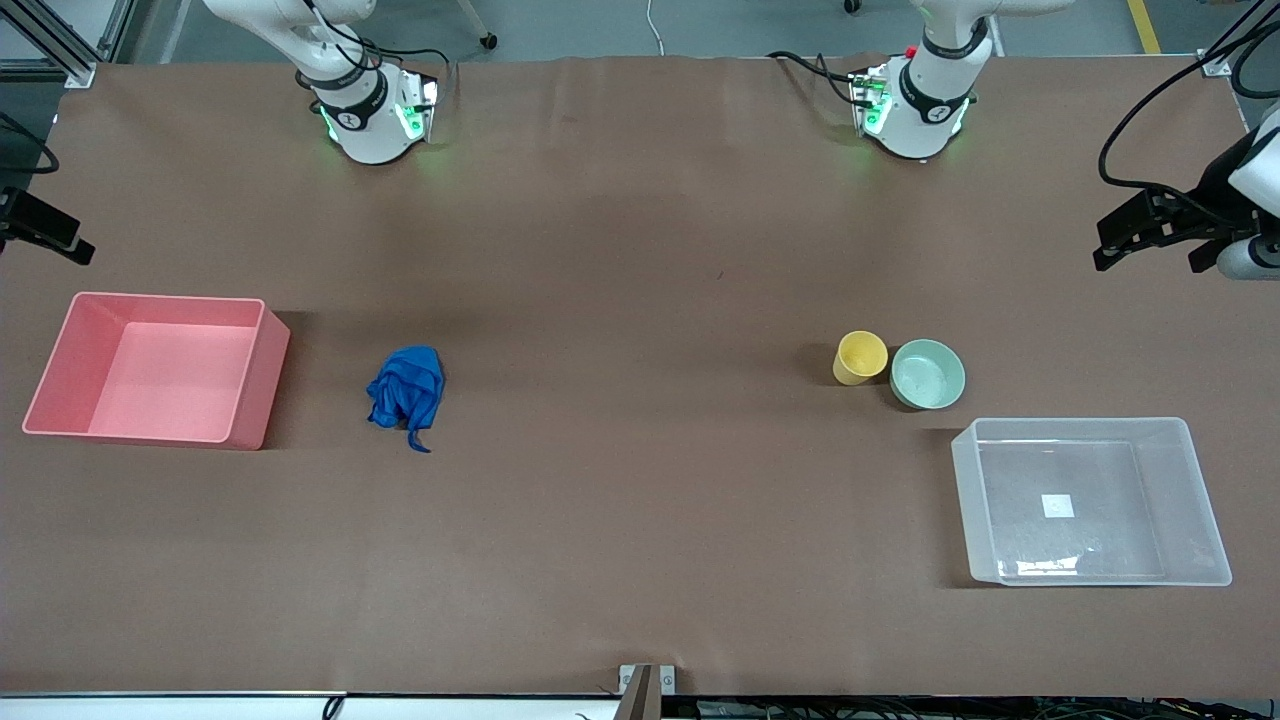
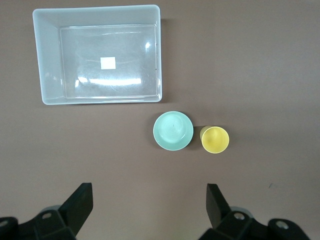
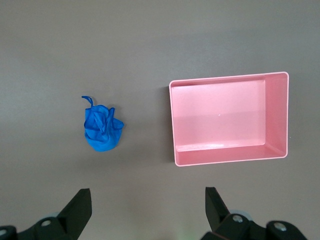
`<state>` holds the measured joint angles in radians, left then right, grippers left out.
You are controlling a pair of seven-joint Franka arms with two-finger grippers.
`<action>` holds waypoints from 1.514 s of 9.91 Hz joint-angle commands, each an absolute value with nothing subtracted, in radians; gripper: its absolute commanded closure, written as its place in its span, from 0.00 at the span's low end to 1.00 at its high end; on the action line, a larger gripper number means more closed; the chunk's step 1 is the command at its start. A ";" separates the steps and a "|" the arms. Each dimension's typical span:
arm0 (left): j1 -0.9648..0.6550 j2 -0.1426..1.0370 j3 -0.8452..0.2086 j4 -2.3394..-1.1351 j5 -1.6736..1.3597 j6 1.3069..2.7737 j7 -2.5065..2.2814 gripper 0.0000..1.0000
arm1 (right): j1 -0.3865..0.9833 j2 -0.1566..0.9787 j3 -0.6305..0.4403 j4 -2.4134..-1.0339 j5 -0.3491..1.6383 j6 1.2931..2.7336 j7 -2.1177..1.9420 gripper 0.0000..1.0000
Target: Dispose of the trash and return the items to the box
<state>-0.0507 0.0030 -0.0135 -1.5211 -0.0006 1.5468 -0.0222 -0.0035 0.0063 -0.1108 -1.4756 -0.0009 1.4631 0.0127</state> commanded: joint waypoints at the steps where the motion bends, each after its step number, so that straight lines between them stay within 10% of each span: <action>1: -0.055 -0.005 -0.005 -1.565 -0.012 1.554 -0.021 0.00 | -0.012 0.008 -0.104 -1.466 0.008 1.454 0.005 0.00; 7: -0.057 0.026 -0.005 -1.606 -0.002 1.592 -0.011 0.00 | -0.014 0.008 -0.104 -1.466 0.008 1.453 0.005 0.00; 15: -0.058 0.009 -0.023 -2.395 -0.002 2.467 -0.017 0.01 | 0.171 0.102 -0.104 -1.694 0.003 1.650 0.122 0.00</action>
<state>-0.0526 0.0106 -0.0242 -2.2372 -0.0006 2.3080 -0.0222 0.1164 0.0657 -0.0996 -1.6001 -0.0005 1.5629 0.0634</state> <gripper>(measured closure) 0.013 0.000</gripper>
